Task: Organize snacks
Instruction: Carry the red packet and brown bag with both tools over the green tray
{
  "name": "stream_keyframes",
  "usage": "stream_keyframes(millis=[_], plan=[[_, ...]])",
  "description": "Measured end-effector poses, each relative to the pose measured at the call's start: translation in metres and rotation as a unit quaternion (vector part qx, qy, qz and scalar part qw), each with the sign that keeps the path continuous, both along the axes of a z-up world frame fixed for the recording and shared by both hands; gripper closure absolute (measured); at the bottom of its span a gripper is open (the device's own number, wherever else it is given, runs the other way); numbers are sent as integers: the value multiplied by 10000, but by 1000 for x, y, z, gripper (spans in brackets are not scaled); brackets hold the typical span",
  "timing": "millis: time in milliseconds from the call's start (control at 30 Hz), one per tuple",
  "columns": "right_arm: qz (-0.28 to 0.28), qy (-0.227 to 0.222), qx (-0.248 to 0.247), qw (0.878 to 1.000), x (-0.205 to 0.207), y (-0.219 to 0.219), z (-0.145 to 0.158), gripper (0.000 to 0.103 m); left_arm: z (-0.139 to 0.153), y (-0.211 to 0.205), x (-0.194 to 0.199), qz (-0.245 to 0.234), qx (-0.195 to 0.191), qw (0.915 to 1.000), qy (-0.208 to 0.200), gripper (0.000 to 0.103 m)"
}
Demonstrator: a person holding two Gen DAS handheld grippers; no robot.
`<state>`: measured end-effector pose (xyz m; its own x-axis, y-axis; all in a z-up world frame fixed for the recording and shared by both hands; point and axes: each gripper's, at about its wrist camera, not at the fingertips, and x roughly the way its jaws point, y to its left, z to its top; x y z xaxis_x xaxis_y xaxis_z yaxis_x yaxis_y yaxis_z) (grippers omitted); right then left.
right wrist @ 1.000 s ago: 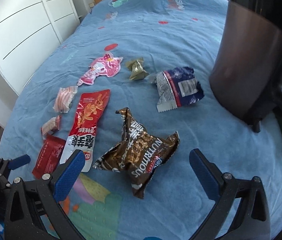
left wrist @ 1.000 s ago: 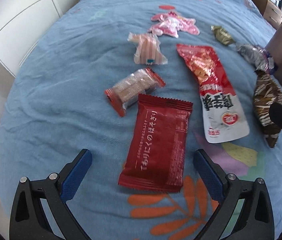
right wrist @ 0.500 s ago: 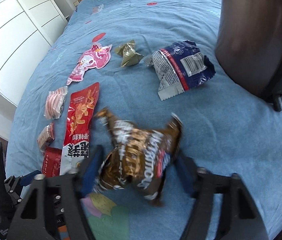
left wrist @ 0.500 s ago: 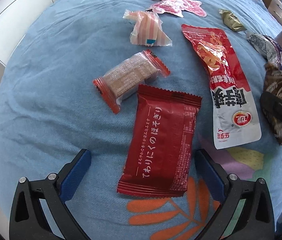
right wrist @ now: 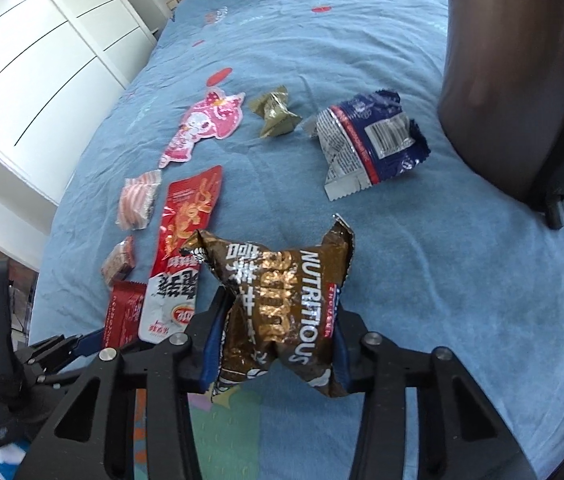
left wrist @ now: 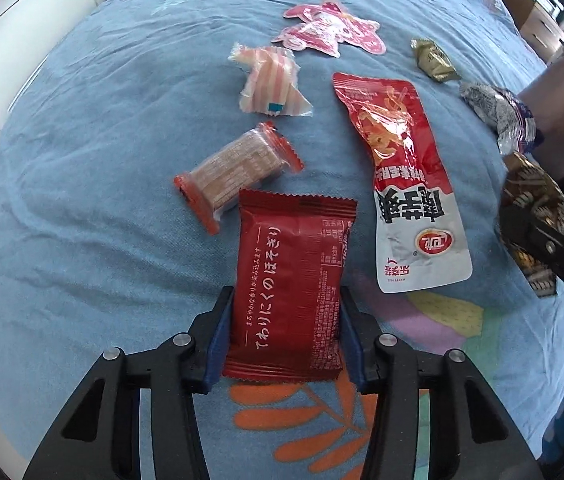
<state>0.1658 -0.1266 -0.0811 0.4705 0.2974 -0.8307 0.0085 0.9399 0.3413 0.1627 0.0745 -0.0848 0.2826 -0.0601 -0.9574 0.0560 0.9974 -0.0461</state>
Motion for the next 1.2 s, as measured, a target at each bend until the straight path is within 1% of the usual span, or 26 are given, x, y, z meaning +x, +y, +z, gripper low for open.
stream_keyframes(millis=[133, 367, 500, 533, 633, 733, 867, 1067, 1200], plan=[[90, -96, 4, 9999, -14, -2, 13, 0, 8, 7, -8, 190, -88, 9998, -73, 61], [178, -232, -10, 9996, -51, -16, 37, 0, 35, 11, -51, 423, -155, 9986, -269, 61], [177, -356, -62, 9992, -74, -28, 53, 0, 49, 2, -79, 489, -221, 9979, -371, 61], [162, -381, -79, 9991, -79, -32, 56, 0, 47, -3, -82, 493, -231, 9978, -390, 61], [94, -483, -161, 9987, -98, -47, 69, 0, 55, -17, -99, 517, -281, 9972, -455, 61], [12, -549, -248, 9982, -114, -63, 77, 0, 66, -32, -118, 397, -319, 9972, -541, 61], [-189, -576, -353, 9975, -135, -91, 82, 0, 70, -64, -124, 145, -347, 9975, -605, 61], [-656, -587, -489, 9949, -159, -151, 84, 0, 78, -124, -138, -330, -384, 9967, -642, 61], [-931, -599, -565, 9922, -167, -190, 85, 0, 85, -179, -143, -796, -413, 9937, -676, 61]])
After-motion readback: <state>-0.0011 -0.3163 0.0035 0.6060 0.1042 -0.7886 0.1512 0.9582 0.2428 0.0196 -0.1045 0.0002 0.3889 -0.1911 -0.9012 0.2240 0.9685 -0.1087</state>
